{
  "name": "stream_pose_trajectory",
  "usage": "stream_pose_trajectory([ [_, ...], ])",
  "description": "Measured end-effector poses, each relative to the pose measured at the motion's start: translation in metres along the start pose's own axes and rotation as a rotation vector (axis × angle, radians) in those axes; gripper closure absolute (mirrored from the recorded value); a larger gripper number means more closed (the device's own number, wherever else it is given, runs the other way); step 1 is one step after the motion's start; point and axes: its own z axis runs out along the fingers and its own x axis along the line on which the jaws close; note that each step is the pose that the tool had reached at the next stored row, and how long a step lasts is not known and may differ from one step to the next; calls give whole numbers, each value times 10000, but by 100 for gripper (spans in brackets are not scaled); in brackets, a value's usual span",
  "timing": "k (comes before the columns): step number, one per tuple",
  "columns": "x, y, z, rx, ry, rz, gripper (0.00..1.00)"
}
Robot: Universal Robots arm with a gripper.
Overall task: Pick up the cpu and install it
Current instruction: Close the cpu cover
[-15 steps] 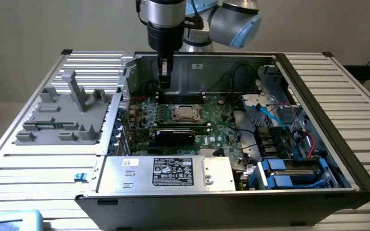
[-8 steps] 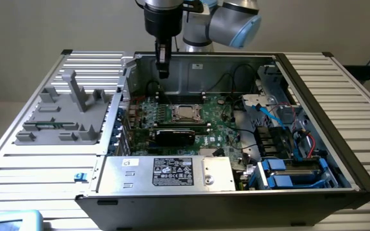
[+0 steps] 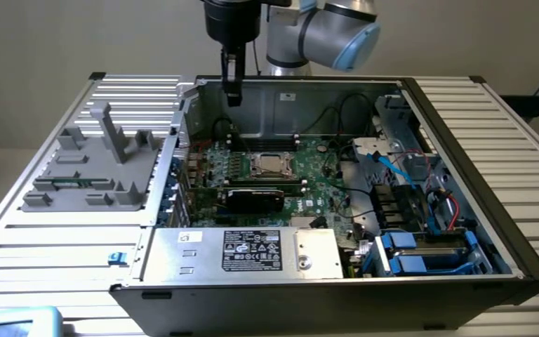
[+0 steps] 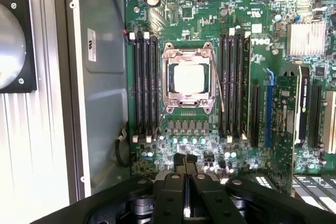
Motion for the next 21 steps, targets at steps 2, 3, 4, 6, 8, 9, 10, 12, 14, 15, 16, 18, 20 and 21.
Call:
stream_pose_trajectory([
  [2, 42, -3, 3, 0, -1, 1, 89],
  [3, 57, -4, 5, -1, 0, 1, 89],
  [4, 58, -4, 5, 0, 0, 2, 89],
  [6, 58, -4, 5, 3, 0, 1, 89],
  [8, 58, -4, 5, 7, 0, 3, 89],
  [9, 58, -4, 5, 9, 0, 2, 89],
  [10, 58, -4, 5, 10, 0, 2, 89],
  [12, 58, -4, 5, 13, 0, 3, 89],
  [14, 58, -3, 5, 16, 0, 2, 89],
  [15, 58, -4, 5, 17, 0, 3, 89],
  [16, 58, -4, 5, 18, 0, 3, 89],
  [18, 58, -4, 5, 20, 0, 3, 89],
  [20, 58, -3, 6, 7, 6, 189, 89],
  [21, 58, -2, 9, -8, 14, 372, 89],
])
